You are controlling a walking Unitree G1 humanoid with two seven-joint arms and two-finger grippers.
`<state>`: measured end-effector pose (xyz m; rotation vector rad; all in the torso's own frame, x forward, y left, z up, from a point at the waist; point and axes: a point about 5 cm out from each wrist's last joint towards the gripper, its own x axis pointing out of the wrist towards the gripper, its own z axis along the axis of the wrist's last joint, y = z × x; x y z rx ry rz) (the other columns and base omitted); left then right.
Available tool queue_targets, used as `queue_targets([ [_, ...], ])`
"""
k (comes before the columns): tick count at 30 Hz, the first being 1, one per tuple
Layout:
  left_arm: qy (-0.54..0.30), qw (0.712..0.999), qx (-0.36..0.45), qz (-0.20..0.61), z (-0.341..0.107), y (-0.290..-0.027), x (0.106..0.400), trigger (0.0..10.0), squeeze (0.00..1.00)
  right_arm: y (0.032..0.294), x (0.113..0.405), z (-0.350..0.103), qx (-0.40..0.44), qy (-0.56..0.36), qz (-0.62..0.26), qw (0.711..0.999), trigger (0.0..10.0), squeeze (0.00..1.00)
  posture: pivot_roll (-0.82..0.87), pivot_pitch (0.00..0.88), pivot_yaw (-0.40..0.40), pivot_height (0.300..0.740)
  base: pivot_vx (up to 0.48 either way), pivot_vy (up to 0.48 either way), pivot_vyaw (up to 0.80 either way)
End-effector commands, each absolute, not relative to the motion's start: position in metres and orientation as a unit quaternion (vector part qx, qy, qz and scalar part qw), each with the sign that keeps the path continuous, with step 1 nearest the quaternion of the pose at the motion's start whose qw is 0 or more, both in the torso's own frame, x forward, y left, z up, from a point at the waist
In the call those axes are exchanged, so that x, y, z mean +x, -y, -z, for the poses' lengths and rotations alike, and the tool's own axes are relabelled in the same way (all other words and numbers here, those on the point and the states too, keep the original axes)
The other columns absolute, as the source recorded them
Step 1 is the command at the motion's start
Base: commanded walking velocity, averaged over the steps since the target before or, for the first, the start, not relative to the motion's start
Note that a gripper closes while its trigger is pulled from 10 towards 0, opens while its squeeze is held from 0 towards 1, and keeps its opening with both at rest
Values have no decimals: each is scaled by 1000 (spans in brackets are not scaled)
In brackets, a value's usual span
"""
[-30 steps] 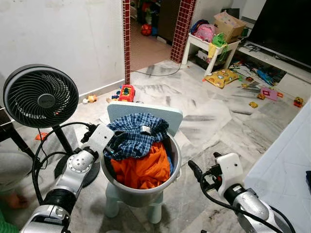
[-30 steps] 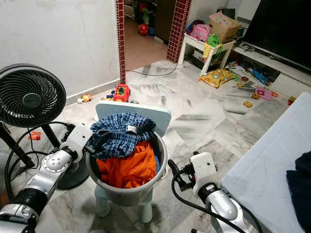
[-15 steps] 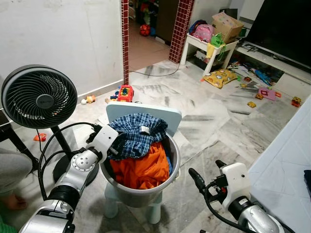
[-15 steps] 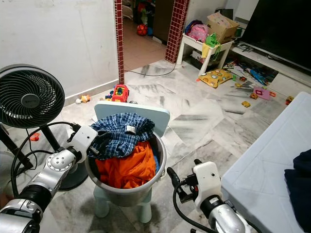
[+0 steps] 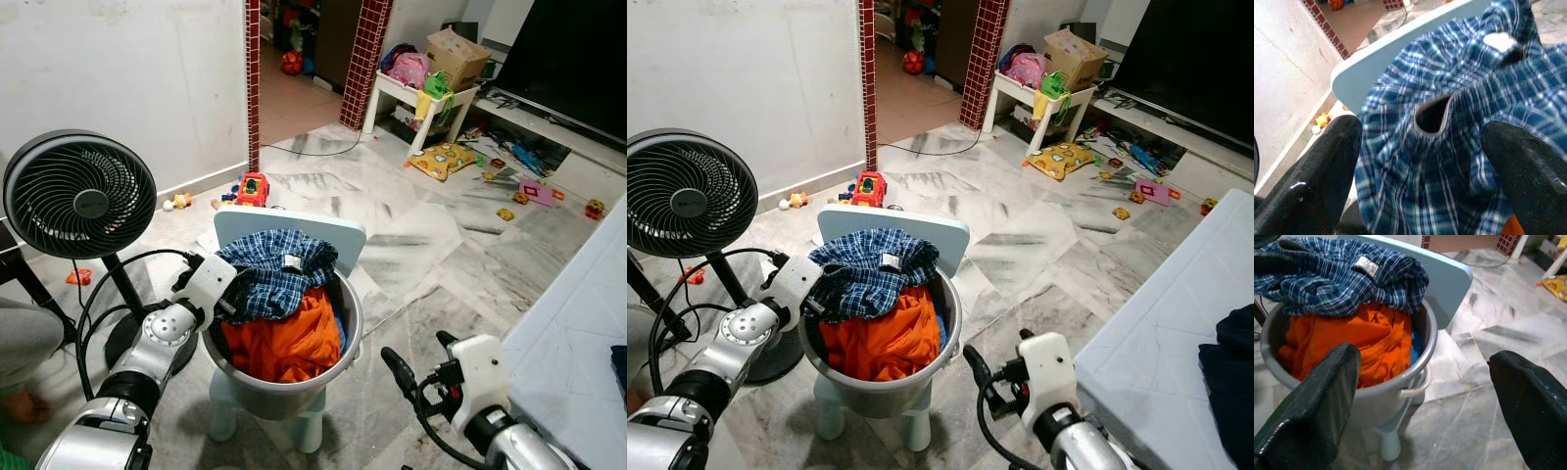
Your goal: Hang hanger
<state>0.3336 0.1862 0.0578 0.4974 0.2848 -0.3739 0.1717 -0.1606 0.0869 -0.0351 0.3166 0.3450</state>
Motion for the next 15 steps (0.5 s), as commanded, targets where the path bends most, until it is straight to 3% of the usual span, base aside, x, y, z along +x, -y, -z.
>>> queue_targets([
  [1, -118, 949, 221, 192, -64, -178, 336, 10000, 0, 161, 171, -94, -10, -142, -161, 977, 10000, 0, 7, 0, -102, 740, 0, 0, 0],
  [4, -97, 956, 197, 196, -66, -175, 334, 10000, 0, 161, 172, -97, 0, -133, -149, 980, 10000, 0, 13, 0, -104, 740, 0, 0, 0],
  [10, -40, 971, 128, 196, -67, -164, 302, 10000, 0, 168, 190, -101, 0, -106, -119, 987, 10000, 0, 76, 0, -119, 740, 0, 0, 0],
  [15, -16, 971, 122, 204, -70, -158, 290, 10000, 0, 174, 201, -101, 5, -101, -100, 990, 10000, 0, 101, 0, -121, 740, 0, 0, 0],
])
